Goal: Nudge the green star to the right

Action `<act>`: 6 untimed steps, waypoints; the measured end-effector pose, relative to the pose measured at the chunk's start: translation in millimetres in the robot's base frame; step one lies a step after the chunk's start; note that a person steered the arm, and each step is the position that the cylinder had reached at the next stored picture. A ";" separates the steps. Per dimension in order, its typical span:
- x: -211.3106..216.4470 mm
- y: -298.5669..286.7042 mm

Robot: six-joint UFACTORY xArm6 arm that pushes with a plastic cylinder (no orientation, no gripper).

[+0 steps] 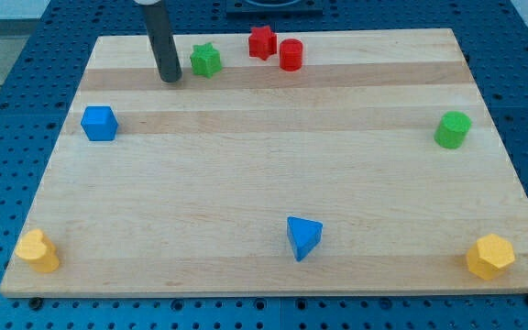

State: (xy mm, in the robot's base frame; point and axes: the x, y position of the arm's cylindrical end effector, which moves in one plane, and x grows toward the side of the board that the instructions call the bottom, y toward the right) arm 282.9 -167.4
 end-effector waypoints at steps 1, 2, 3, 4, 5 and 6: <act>-23.9 1.9; -25.5 27.3; -24.5 57.7; -19.6 61.0; -8.6 59.6; -6.8 4.1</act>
